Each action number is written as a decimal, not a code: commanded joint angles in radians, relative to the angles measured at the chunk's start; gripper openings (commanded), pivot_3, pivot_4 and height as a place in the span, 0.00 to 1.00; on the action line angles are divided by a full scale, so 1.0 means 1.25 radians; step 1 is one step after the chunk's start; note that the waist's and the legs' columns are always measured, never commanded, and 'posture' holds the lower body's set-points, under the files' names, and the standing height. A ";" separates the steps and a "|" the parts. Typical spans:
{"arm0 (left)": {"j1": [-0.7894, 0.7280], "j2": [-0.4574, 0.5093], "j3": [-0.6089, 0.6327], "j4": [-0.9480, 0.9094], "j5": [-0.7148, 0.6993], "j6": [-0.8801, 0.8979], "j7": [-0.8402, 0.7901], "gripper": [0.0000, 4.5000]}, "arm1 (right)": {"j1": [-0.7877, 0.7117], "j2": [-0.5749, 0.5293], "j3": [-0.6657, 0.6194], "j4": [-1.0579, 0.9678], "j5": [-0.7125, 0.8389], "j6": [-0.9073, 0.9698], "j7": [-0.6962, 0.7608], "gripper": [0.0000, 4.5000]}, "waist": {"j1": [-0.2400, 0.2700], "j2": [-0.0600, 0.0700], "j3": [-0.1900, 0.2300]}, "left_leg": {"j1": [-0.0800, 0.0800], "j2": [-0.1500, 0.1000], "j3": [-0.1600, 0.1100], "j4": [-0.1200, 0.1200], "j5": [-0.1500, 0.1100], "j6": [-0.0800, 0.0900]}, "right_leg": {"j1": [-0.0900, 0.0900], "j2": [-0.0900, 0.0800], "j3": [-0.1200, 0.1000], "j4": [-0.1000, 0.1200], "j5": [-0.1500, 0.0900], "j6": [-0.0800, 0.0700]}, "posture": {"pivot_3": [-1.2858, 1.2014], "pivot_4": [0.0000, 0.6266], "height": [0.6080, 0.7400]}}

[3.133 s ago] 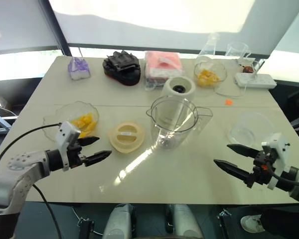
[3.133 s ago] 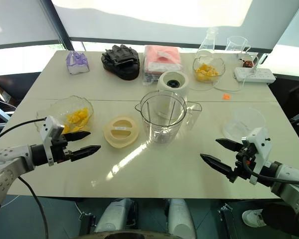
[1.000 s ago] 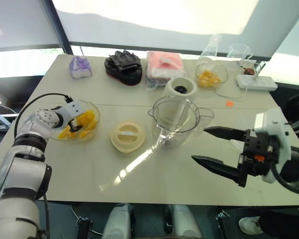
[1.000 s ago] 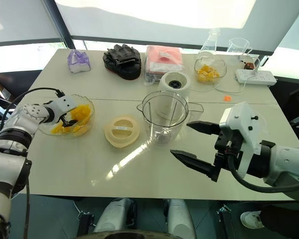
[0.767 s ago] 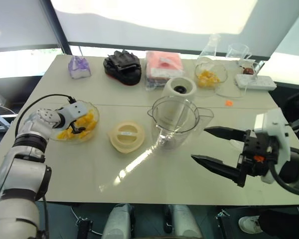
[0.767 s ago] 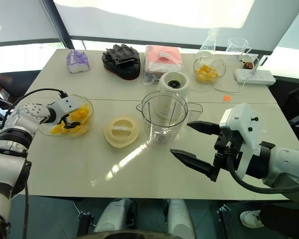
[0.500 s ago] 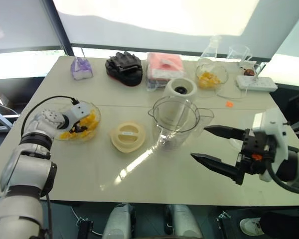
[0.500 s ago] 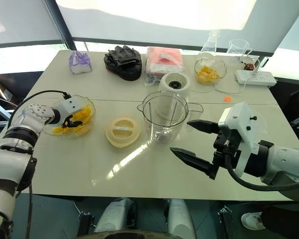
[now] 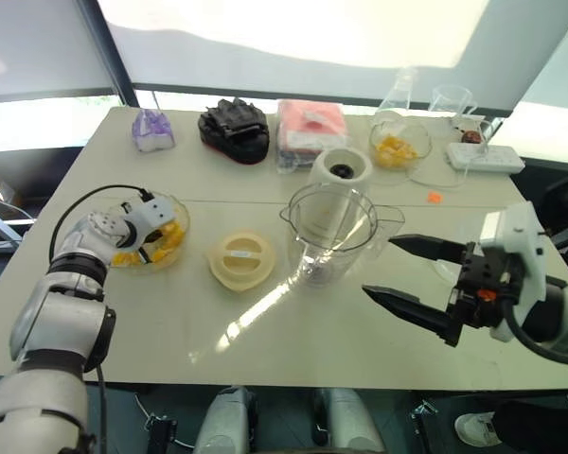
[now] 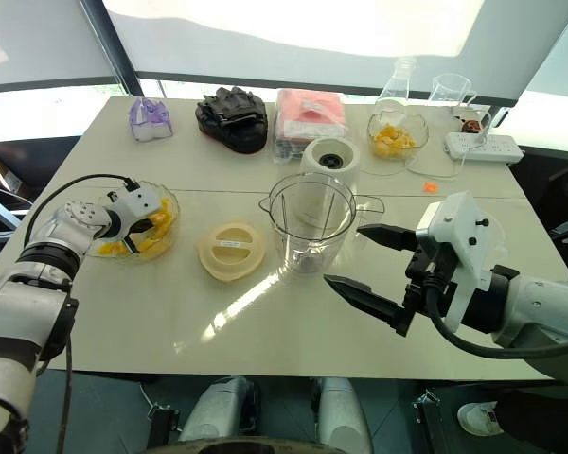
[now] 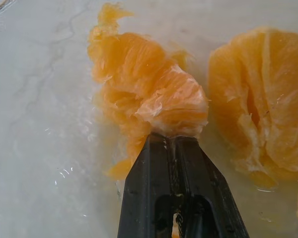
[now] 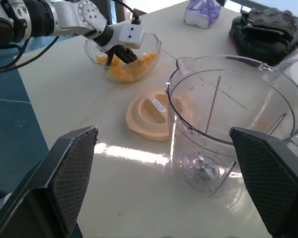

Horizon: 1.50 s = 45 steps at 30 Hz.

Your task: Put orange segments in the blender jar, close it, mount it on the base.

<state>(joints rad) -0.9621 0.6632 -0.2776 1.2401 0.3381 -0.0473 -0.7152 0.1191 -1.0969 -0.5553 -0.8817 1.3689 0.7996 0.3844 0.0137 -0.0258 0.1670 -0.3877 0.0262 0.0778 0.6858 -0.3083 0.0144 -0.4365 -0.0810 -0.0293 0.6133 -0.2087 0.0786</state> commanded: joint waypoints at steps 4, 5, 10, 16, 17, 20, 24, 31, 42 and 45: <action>-0.059 0.086 0.077 -0.092 -0.064 0.049 -0.096 0.01 | -0.029 0.003 0.015 0.027 -0.020 -0.014 0.028 1.00 | -0.001 -0.005 0.003 | -0.003 0.000 0.000 0.000 0.000 0.000 | -0.003 0.001 0.000 0.000 0.000 0.000 | 0.52 0.24 1.00; -0.059 0.098 0.092 -0.110 -0.082 0.065 -0.125 0.01 | -0.029 0.004 0.018 0.031 -0.023 -0.013 0.033 1.00 | -0.001 -0.005 0.003 | -0.003 0.001 0.000 0.000 0.000 0.000 | -0.004 0.001 0.000 0.000 0.000 0.000 | 0.52 0.24 1.00; -0.038 0.166 0.169 -0.185 -0.183 0.140 -0.295 0.01 | -0.010 0.011 0.015 0.049 -0.051 -0.006 0.061 1.00 | -0.001 -0.005 0.003 | -0.004 0.000 0.001 0.000 0.000 0.000 | -0.004 0.000 0.000 0.000 0.001 0.002 | 0.52 0.24 1.00; -0.008 0.228 0.257 -0.157 -0.299 0.160 -0.499 0.01 | 0.021 0.024 0.002 0.050 -0.085 -0.006 0.078 1.00 | -0.001 -0.005 0.002 | -0.003 0.000 0.001 0.000 0.000 0.000 | -0.004 0.001 -0.001 0.000 0.000 0.000 | 0.52 0.24 1.00; -0.004 0.234 0.264 -0.156 -0.314 0.168 -0.536 0.01 | 0.030 0.027 -0.003 0.046 -0.090 -0.005 0.079 1.00 | 0.001 -0.005 0.002 | -0.003 0.000 0.001 0.000 0.000 0.000 | -0.004 0.001 -0.001 0.000 0.000 0.000 | 0.52 0.24 1.00; -0.006 0.239 0.275 -0.167 -0.340 0.197 -0.597 0.01 | 0.051 0.038 -0.017 0.036 -0.097 -0.005 0.075 1.00 | 0.002 -0.005 0.002 | -0.003 0.000 0.000 0.000 0.000 0.000 | -0.003 0.001 -0.002 0.000 0.000 0.000 | 0.52 0.24 1.00; -0.013 0.242 0.259 -0.197 -0.335 0.203 -0.609 0.01 | 0.074 0.055 -0.030 0.019 -0.096 -0.008 0.062 1.00 | 0.000 -0.006 0.002 | -0.003 0.000 0.000 0.001 0.000 0.000 | -0.003 0.001 -0.001 0.000 0.000 0.000 | 0.52 0.24 1.00; -0.056 0.230 0.260 -0.227 -0.347 0.220 -0.616 0.01 | 0.094 0.071 -0.037 0.011 -0.103 -0.011 0.048 1.00 | 0.000 -0.006 0.002 | -0.003 0.000 0.000 0.001 0.000 0.000 | -0.003 0.001 -0.001 0.000 0.000 0.000 | 0.52 0.24 1.00; -0.247 0.022 0.232 -0.473 -0.493 0.394 -0.696 0.01 | 0.120 0.087 -0.055 0.052 -0.159 -0.013 0.087 1.00 | 0.001 -0.007 0.003 | -0.004 -0.001 -0.001 0.007 0.000 0.000 | 0.001 0.001 -0.001 0.000 0.000 0.000 | 0.52 0.24 1.00; -0.268 -0.028 0.221 -0.478 -0.495 0.384 -0.690 0.01 | 0.121 0.092 -0.057 0.052 -0.164 -0.013 0.090 1.00 | -0.004 -0.006 0.003 | -0.004 -0.001 -0.001 0.008 -0.001 0.001 | 0.002 0.001 -0.001 0.000 0.000 0.000 | 0.52 0.24 1.00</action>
<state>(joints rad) -1.2788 0.6174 -0.0087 0.6594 -0.2665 0.4336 -1.5819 0.2713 -0.9930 -0.5941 -0.8103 1.1668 0.7999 0.4914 0.0091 -0.0337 0.1702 -0.3912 0.0253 0.0764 0.6961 -0.3091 0.0160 -0.4341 -0.0797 -0.0294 0.6136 -0.2083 0.0798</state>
